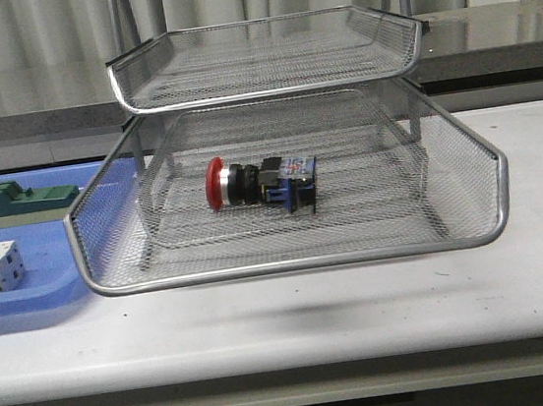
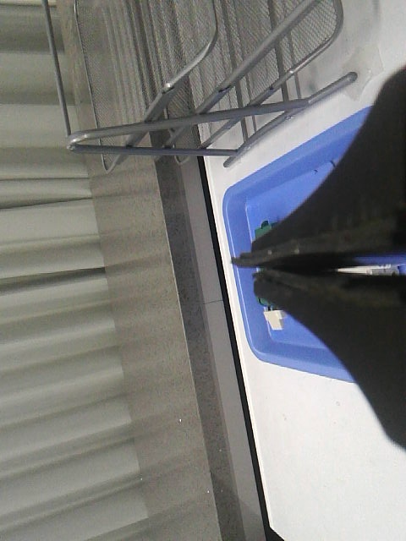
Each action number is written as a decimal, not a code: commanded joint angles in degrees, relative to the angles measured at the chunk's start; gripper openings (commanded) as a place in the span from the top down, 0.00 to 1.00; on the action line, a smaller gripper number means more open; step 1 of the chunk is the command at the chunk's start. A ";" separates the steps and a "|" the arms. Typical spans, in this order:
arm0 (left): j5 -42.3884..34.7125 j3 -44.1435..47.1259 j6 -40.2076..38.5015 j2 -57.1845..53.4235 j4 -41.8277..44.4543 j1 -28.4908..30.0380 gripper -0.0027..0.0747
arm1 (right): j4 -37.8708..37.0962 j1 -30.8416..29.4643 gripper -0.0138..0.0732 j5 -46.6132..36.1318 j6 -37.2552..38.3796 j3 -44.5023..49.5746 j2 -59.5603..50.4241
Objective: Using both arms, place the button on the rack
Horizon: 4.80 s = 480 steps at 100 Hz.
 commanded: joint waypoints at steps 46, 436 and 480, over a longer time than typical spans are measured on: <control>-4.50 -1.60 -0.41 0.54 -0.93 0.11 0.99 | 1.89 -0.48 0.92 -5.07 -0.55 -1.86 0.13; -4.50 -1.60 -0.41 0.54 -0.93 0.11 0.99 | -7.24 9.90 0.91 -9.53 3.72 -13.13 21.43; -4.50 -1.60 -0.41 0.54 -0.93 0.11 0.99 | -9.49 5.71 0.91 -8.71 7.59 -1.15 -0.43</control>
